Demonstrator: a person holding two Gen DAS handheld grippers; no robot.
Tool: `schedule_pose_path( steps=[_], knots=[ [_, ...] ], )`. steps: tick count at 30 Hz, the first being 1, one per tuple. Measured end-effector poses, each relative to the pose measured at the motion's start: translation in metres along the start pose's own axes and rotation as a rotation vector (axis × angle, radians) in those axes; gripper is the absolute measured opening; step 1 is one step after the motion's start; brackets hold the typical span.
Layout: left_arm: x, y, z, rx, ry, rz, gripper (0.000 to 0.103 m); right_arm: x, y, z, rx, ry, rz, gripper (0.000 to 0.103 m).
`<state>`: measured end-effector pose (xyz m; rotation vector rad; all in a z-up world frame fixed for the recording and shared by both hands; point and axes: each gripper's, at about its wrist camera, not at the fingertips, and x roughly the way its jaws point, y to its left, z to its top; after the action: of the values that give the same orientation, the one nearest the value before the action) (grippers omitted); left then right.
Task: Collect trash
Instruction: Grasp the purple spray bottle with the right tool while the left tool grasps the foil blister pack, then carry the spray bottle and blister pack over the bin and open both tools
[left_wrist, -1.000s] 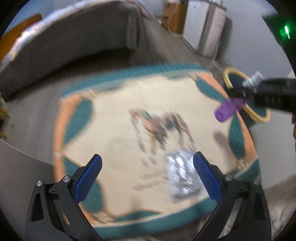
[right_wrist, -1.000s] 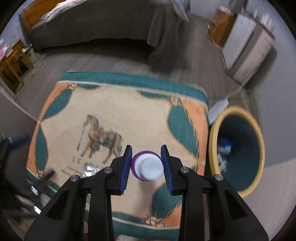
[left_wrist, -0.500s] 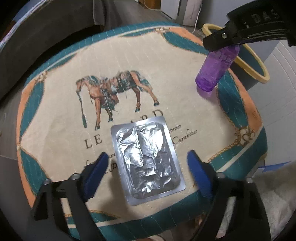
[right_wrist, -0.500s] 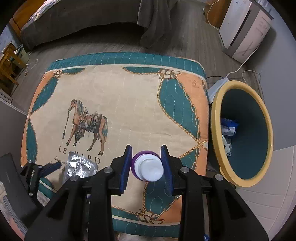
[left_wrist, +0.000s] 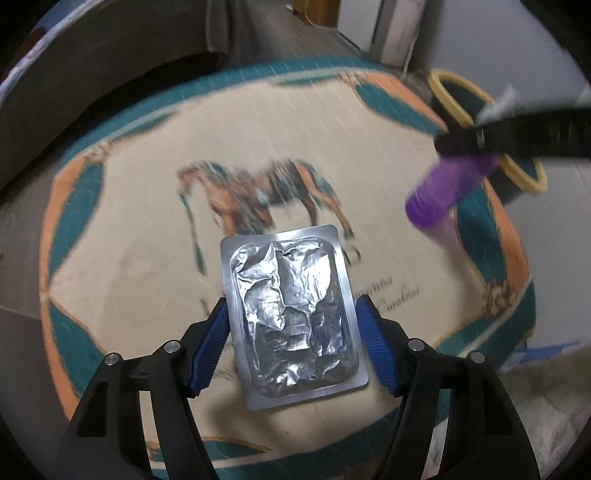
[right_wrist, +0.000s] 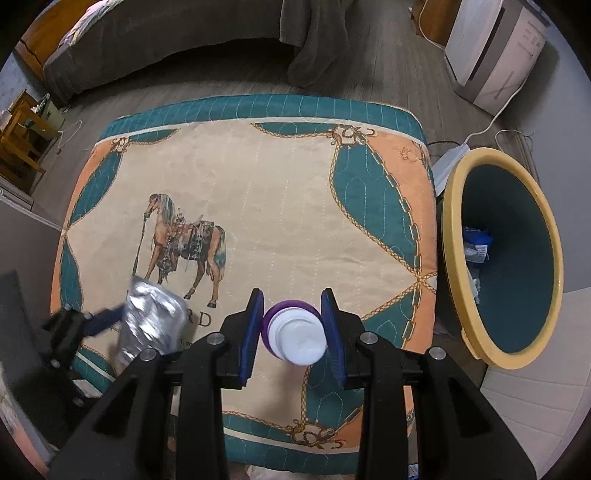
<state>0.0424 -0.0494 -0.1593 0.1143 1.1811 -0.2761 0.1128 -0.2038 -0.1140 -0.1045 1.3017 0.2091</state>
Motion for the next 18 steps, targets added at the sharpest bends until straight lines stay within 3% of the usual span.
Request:
schedule_pose_path(
  steps=[5, 9, 18],
  knots=[
    [-0.015, 0.015, 0.006, -0.043, -0.048, -0.007, 0.069, 0.004, 0.003, -0.001, -0.014, 0.006, -0.003, 0.036],
    [-0.025, 0.019, 0.003, -0.068, -0.067, -0.01, 0.069, 0.003, 0.005, -0.003, -0.016, 0.001, -0.02, 0.05],
    [-0.029, 0.025, 0.008, -0.108, -0.083, -0.033, 0.069, 0.001, 0.011, -0.008, -0.038, 0.004, -0.02, 0.05]
  ],
)
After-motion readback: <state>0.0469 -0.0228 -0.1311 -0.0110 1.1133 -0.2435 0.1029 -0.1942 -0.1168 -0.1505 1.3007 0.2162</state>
